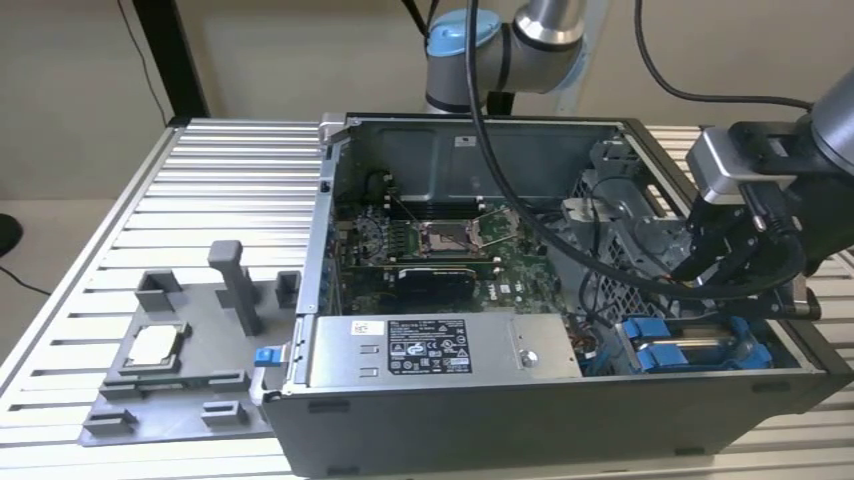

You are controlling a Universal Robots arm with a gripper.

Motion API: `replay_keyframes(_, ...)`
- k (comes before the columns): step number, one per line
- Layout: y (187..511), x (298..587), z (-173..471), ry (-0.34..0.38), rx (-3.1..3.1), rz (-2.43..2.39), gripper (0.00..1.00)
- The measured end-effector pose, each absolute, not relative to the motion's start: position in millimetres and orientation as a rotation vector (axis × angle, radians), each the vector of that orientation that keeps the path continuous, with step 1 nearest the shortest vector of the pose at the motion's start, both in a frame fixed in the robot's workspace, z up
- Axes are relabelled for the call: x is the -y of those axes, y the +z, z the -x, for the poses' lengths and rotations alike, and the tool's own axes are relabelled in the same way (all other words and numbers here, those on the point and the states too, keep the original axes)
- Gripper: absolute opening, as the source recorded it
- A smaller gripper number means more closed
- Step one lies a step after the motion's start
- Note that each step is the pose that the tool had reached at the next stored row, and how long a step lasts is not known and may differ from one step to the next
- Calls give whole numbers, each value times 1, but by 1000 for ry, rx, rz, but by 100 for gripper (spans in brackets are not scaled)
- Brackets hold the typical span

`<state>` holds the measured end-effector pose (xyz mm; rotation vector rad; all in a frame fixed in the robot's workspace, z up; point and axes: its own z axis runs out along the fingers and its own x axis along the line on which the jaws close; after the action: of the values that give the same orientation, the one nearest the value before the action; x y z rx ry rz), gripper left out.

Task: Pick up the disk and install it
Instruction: 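Insert the first disk wire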

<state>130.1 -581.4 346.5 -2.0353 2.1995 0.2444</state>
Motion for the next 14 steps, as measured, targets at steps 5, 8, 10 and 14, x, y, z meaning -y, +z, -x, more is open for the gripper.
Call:
replay_keyframes(5, 347, 582, -131, 265, -2188, 2026, 100)
replay_keyframes(8, 347, 585, -133, 279, -2181, 2019, 100)
replay_keyframes(10, 347, 589, -134, 285, -2179, 2017, 100)
replay_keyframes(14, 347, 596, -135, 298, -2172, 2010, 100)
